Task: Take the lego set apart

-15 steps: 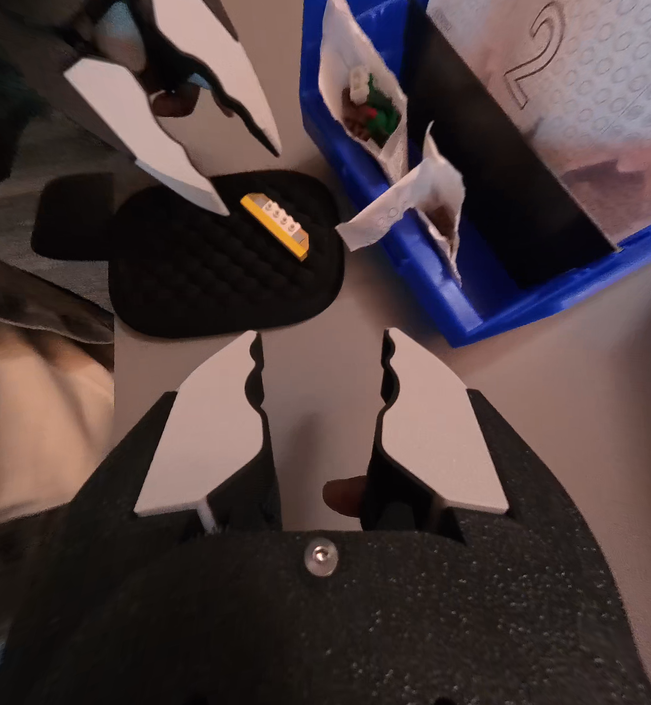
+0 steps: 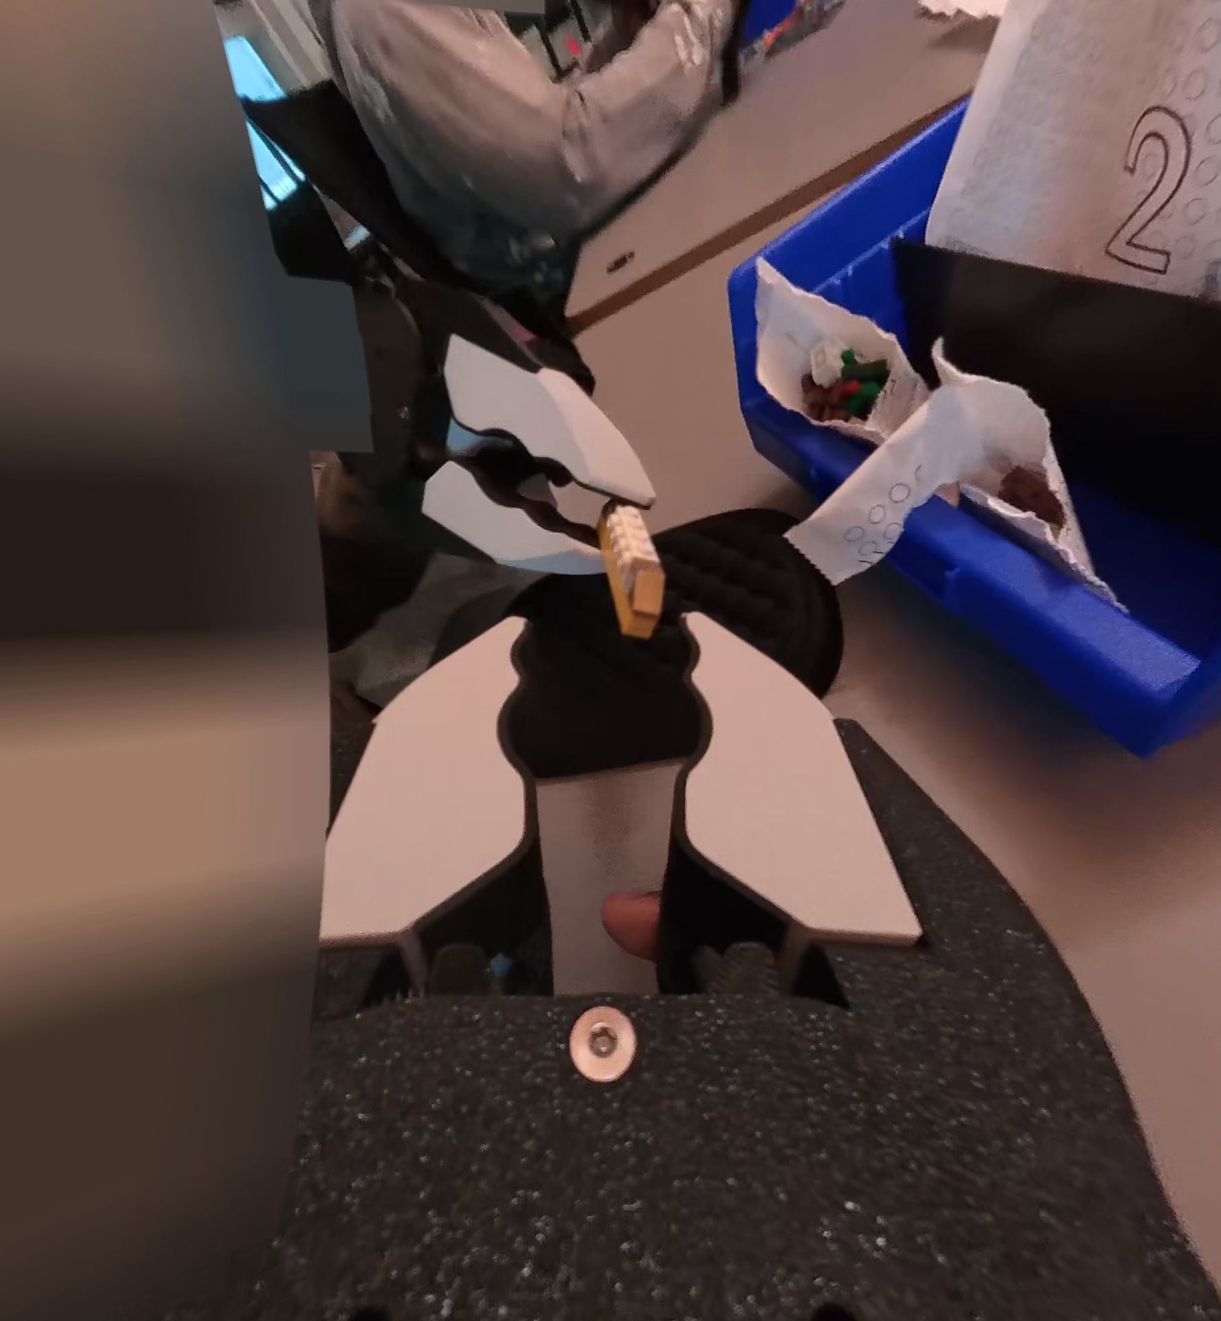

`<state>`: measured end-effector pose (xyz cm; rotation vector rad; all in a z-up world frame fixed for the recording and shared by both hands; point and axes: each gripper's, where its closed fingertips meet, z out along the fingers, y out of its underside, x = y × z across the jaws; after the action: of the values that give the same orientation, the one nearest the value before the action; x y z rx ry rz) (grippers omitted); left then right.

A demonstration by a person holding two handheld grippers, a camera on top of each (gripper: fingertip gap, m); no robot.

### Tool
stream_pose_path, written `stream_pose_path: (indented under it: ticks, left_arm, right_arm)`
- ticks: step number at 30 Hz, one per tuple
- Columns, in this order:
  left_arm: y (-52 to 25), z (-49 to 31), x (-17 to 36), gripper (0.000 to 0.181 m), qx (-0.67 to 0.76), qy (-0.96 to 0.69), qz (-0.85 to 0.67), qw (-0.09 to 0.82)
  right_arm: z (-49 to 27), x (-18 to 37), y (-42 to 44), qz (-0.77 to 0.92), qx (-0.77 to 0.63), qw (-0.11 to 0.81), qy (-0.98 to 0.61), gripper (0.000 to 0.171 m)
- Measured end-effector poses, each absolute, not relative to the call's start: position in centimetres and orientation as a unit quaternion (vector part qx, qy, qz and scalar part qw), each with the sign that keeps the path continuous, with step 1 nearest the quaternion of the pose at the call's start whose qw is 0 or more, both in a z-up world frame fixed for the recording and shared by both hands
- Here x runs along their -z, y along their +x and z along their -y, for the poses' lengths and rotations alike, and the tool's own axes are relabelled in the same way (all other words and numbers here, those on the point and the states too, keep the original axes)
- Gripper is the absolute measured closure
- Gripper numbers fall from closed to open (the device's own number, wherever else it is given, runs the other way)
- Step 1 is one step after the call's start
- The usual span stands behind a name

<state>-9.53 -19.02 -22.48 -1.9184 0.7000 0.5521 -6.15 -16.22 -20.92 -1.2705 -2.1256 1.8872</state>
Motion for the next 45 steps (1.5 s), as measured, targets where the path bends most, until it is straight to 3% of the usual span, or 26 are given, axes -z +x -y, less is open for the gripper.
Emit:
stream_pose_path:
  ticks: [3, 4, 6, 8, 12, 15, 17, 20, 23, 25, 26, 31, 33, 37, 41, 43, 45]
  left_arm:
    - [-7.9, 17.4, 21.3, 0.165, -0.224, -0.765, -0.334, 0.503]
    - [-7.5, 17.0, 21.1, 0.165, -0.214, -0.761, -0.346, 0.506]
    - [-6.7, 16.2, 20.5, 0.165, -0.196, -0.750, -0.358, 0.520]
    - [-6.2, 15.7, 19.7, 0.163, -0.164, -0.749, -0.345, 0.541]
    - [-4.6, 14.8, 16.1, 0.140, 0.053, -0.725, -0.200, 0.657]
    - [-3.1, 13.9, 13.4, 0.146, 0.246, -0.651, -0.077, 0.714]
    - [-2.6, 13.4, 12.5, 0.147, 0.285, -0.612, -0.051, 0.736]
    - [-2.1, 13.0, 11.8, 0.169, 0.277, -0.588, -0.046, 0.759]
    - [-2.0, 13.1, 11.9, 0.170, 0.284, -0.597, -0.041, 0.749]
    - [-2.4, 13.3, 11.8, 0.170, 0.291, -0.601, -0.034, 0.743]
    - [-2.4, 13.5, 12.0, 0.170, 0.295, -0.608, -0.039, 0.736]
    - [-1.2, 13.7, 12.8, 0.170, 0.296, -0.638, -0.075, 0.707]
    - [-1.0, 13.6, 12.8, 0.170, 0.294, -0.642, -0.085, 0.702]
    - [-1.2, 13.5, 12.9, 0.169, 0.289, -0.646, -0.082, 0.701]
    - [-1.6, 13.6, 12.7, 0.154, 0.310, -0.627, -0.058, 0.712]
    - [-1.9, 13.7, 12.6, 0.136, 0.316, -0.624, -0.054, 0.713]
    - [-2.3, 13.8, 12.3, 0.133, 0.319, -0.611, -0.043, 0.723]
  right_arm:
    - [16.1, 20.5, -5.4, 0.676, -0.619, 0.006, -0.399, 0.130]
    - [16.0, 20.3, -5.2, 0.675, -0.623, 0.009, -0.395, 0.134]
    - [15.5, 20.0, -4.9, 0.676, -0.623, 0.034, -0.393, 0.159]
    - [14.8, 19.2, -4.5, 0.668, -0.634, 0.070, -0.383, 0.163]
    - [13.4, 16.3, -3.3, 0.619, -0.681, 0.129, -0.370, 0.163]
    - [13.2, 14.2, -2.4, 0.566, -0.731, 0.135, -0.356, 0.164]
    - [13.5, 13.8, -2.0, 0.551, -0.746, 0.126, -0.353, 0.163]
    - [13.9, 13.9, -1.6, 0.543, -0.752, 0.123, -0.352, 0.164]
    - [13.9, 14.0, -1.3, 0.546, -0.749, 0.117, -0.357, 0.163]
    - [13.6, 13.6, -0.8, 0.552, -0.748, 0.111, -0.350, 0.147]
    - [13.3, 13.4, -0.5, 0.557, -0.745, 0.113, -0.349, 0.147]
    - [13.7, 14.8, -0.2, 0.637, -0.672, 0.126, -0.355, 0.148]
    - [14.2, 15.2, -0.1, 0.655, -0.659, 0.121, -0.349, 0.164]
    - [13.8, 14.8, -0.4, 0.632, -0.678, 0.133, -0.351, 0.164]
    - [14.0, 14.3, -0.3, 0.605, -0.705, 0.134, -0.345, 0.164]
    - [13.8, 13.6, -0.5, 0.584, -0.721, 0.144, -0.343, 0.164]
    - [13.4, 12.7, -0.4, 0.561, -0.742, 0.146, -0.336, 0.164]
